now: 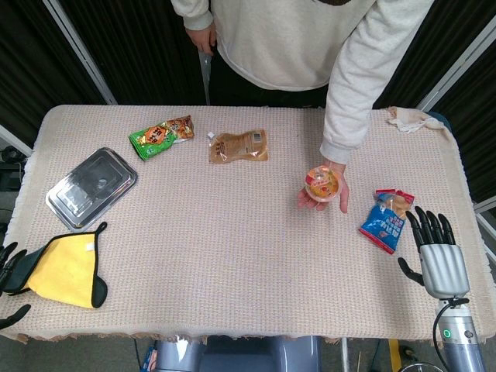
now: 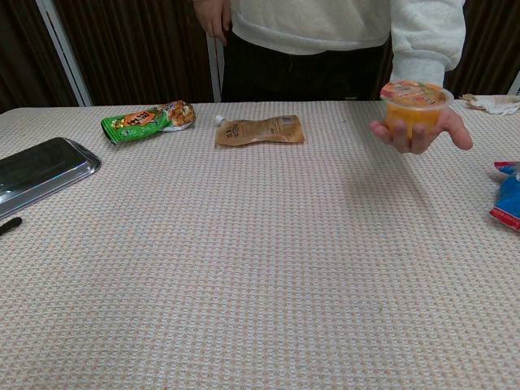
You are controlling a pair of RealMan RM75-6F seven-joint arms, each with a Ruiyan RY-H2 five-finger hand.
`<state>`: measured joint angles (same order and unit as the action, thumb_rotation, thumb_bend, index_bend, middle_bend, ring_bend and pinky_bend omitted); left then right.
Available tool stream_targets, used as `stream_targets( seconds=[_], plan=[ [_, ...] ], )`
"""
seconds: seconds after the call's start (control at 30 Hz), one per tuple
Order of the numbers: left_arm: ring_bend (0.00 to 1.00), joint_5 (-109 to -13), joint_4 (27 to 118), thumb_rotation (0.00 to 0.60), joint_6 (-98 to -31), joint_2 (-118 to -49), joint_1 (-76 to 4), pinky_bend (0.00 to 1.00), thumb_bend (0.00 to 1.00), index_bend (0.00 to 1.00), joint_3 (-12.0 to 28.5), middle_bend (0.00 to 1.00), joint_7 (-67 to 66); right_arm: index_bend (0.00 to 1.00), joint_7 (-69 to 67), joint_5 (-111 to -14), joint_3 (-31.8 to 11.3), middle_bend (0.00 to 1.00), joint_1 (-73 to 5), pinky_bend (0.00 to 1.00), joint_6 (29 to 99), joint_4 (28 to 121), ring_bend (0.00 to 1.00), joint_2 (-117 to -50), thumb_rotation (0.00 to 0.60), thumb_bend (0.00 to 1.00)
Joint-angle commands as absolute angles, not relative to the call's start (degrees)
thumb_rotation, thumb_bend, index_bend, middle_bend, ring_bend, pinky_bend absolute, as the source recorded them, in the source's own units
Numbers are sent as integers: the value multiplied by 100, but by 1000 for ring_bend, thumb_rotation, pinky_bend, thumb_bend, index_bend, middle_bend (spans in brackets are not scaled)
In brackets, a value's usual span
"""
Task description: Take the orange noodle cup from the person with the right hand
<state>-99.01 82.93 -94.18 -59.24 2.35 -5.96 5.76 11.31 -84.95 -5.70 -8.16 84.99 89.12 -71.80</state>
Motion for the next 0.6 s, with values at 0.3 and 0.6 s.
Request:
stream_targets(
  seconds=[0.3,0.6],
  plan=[
    [0,-9915,8287,600,-9423,-5922,234,0,210,0,-598,0,565,0,1106,-8503,-575,0,-817,0,8502,8946,0,-7171,600,185],
    [0,-9888,8281,600,-9365,-5923,213,0,209,0,-593,0,539,0,1152,-8416,-617,0,-963,0,8194,9594,0,-6906,600,148]
  ],
)
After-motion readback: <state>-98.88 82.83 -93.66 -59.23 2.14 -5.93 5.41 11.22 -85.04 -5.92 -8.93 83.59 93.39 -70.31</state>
